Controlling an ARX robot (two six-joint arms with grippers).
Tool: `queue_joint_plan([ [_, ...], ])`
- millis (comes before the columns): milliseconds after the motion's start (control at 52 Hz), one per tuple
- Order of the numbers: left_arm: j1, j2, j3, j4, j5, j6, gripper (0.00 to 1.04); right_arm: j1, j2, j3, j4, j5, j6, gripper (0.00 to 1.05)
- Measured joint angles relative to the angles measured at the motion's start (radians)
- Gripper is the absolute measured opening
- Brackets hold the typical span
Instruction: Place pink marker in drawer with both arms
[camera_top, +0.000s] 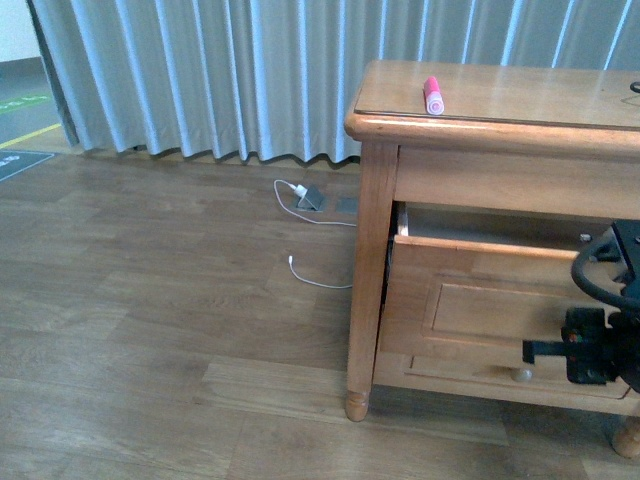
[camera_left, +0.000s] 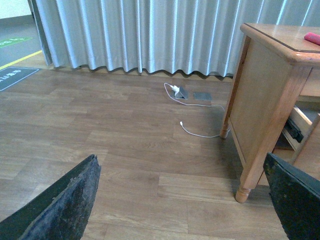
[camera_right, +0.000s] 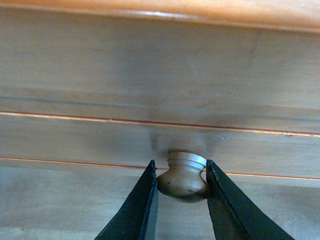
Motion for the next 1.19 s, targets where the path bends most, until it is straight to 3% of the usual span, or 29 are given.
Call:
queue_joint_plan([
  [211, 0.000, 0.000, 0.000, 0.000, 0.000, 0.000, 0.99, 0.003, -0.171, -0.264, 0.075, -0.068, 0.008, 0.25],
  [384, 0.000, 0.000, 0.000, 0.000, 0.000, 0.000, 0.99, 0.002, -0.392, -0.399, -0.011, -0.087, 0.050, 0.59],
  [615, 0.000, 0.000, 0.000, 0.000, 0.000, 0.000, 0.99, -0.065, -0.888, -0.436, -0.350, -0.157, 0.074, 0.97],
  [922, 0.000, 0.000, 0.000, 0.000, 0.000, 0.000, 0.99, -0.258, -1.501, -0.405, -0.835, -0.347, 0.088, 0.96],
  [1057, 0.000, 0.000, 0.000, 0.000, 0.000, 0.000, 0.99, -0.341, -1.629, -0.404, -0.890, -0.368, 0.079, 0.96],
  [1191, 0.000, 0.000, 0.000, 0.000, 0.000, 0.000, 0.99, -0.347, -1.633, -0.403, -0.892, -0.370, 0.077, 0.96],
])
